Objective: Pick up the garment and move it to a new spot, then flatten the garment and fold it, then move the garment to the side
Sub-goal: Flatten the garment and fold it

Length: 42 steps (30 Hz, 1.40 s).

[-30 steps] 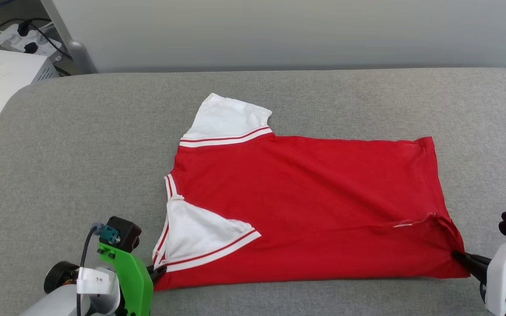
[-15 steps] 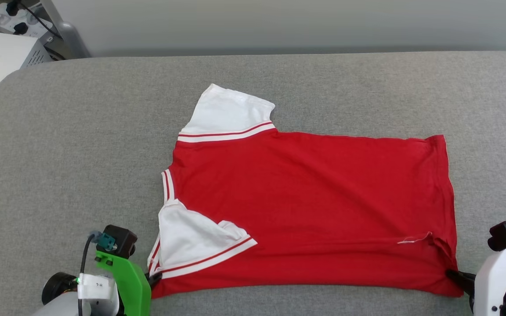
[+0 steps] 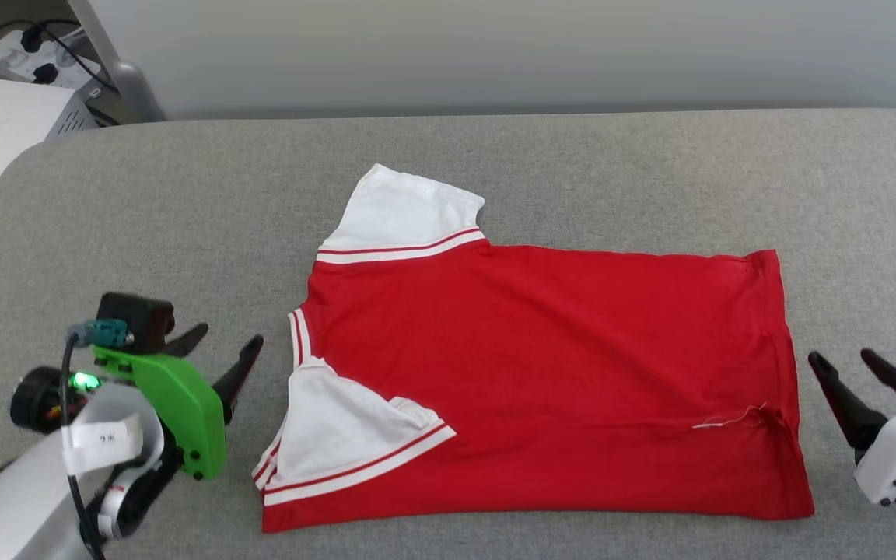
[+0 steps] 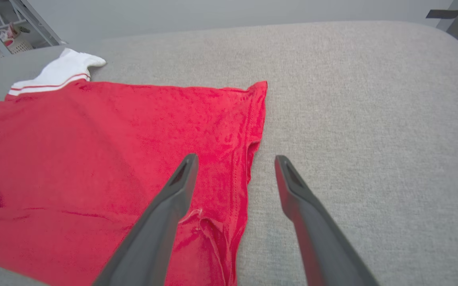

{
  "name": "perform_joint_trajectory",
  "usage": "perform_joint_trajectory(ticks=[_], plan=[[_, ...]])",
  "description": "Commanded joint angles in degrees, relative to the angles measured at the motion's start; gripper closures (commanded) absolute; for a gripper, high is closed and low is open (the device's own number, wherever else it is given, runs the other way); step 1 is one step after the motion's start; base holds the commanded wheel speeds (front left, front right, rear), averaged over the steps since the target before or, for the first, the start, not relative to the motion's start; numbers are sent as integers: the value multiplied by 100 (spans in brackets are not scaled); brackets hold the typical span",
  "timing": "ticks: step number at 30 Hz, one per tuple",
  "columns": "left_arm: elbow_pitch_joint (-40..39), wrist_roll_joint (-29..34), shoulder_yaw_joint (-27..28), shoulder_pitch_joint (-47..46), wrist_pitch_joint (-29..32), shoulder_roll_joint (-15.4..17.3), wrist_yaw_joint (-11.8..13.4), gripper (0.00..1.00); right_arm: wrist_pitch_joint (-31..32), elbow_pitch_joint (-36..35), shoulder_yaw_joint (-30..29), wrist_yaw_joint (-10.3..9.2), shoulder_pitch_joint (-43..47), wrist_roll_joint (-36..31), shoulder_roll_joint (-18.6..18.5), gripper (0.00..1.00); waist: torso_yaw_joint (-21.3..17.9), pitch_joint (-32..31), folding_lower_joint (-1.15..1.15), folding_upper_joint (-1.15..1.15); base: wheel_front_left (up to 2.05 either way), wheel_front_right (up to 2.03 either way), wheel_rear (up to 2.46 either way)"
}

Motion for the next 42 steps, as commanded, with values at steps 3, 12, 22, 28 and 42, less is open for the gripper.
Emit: perform_joint_trajectory(ticks=[3,12,22,28,42], plan=[[-93,237,158,-610,-105,31,13,0,-639,-335,-404,-4,-255,-517,381,0,-127,169,0,0,0,0,0],[338,529,333,-2551,442,-213,-334,0,-1213,-1430,-804,-4,-716,-1227,1248,0,-545,971,0,0,0,0,0],[1699,206,81,-4610,2457,-667,-962,0,-1284,-1790,-463,-4,-1156,-1370,1542,0,-1028,2063,0,0,0,0,0],[2530,-65,-285,-5598,4093,-955,-1190,0,-1424,-1669,-328,-4,-1512,-1266,1453,0,-1290,2674,0,0,0,0,0],[3259,27,-889,-5566,4639,-913,-1356,11,-1637,-1380,-269,-4,-1707,-1084,1380,0,-1410,2915,0,0,0,0,0]])
